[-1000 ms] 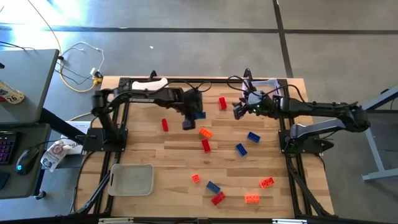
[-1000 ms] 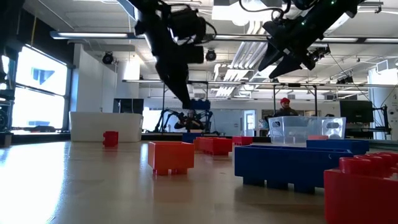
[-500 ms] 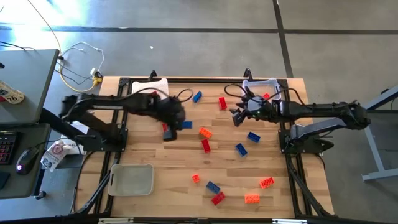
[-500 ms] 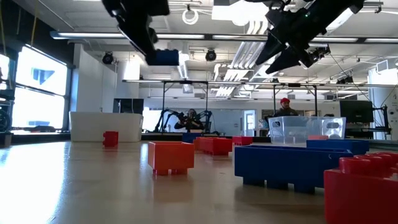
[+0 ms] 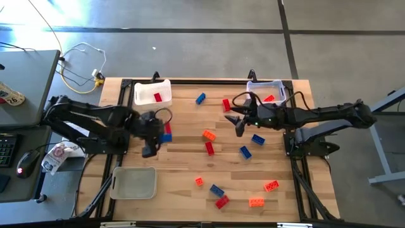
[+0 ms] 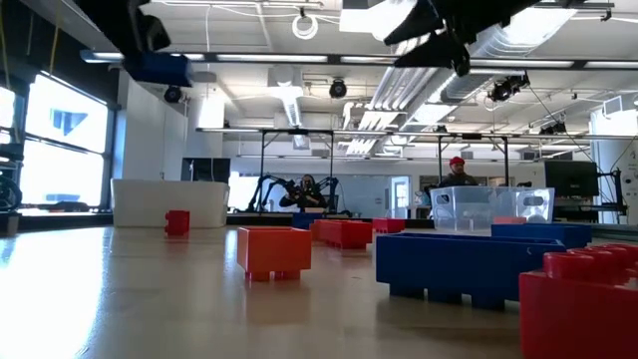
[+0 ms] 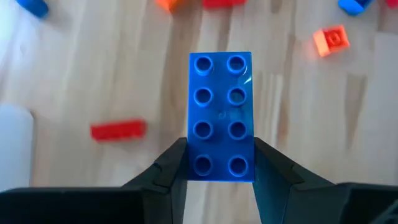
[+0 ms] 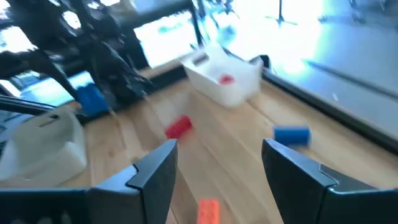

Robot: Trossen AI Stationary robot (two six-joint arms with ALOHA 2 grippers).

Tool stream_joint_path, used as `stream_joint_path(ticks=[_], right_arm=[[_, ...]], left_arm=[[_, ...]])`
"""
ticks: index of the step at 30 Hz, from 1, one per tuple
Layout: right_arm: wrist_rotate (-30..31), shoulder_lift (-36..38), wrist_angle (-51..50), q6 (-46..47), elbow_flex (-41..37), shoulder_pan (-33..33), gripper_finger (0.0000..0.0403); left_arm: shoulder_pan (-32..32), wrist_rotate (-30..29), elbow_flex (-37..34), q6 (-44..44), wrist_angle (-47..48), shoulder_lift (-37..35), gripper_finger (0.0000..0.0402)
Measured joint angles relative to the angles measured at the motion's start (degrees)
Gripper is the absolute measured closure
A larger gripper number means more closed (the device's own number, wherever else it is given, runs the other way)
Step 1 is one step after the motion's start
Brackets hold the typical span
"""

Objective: Sort & place blocks by color
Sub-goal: Put the blue game piece into the gray bin

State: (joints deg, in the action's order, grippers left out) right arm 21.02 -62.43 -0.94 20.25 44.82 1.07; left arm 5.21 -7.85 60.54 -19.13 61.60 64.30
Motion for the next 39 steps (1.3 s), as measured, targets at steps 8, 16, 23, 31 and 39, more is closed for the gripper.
stream_joint_path(ticks=[8,16,23,31,39], right_arm=[[-0.5,-3.0,12.9,-9.9,0.0,2.1,0.0183],[-3.2,-5.8,19.8,-16.8,0.0,3.4,0.0183],[-3.7,-9.4,26.7,-24.1,0.0,5.5,0.0183],[-3.6,-14.7,28.4,-21.7,0.0,4.4,0.0183],[-3.7,-21.4,28.1,-17.3,0.0,3.4,0.0183]], left_arm=[[12.0,-0.3,-4.8,-13.4,2.1,-5.5,0.0291],[24.5,-0.3,-9.5,-24.9,2.0,-6.5,0.0291],[32.9,-0.1,-12.2,-33.8,1.1,-6.3,0.0284],[39.3,-0.1,-13.4,-44.0,1.0,-6.3,0.0281],[42.5,5.1,-18.6,-48.4,-8.2,-6.3,0.0280]])
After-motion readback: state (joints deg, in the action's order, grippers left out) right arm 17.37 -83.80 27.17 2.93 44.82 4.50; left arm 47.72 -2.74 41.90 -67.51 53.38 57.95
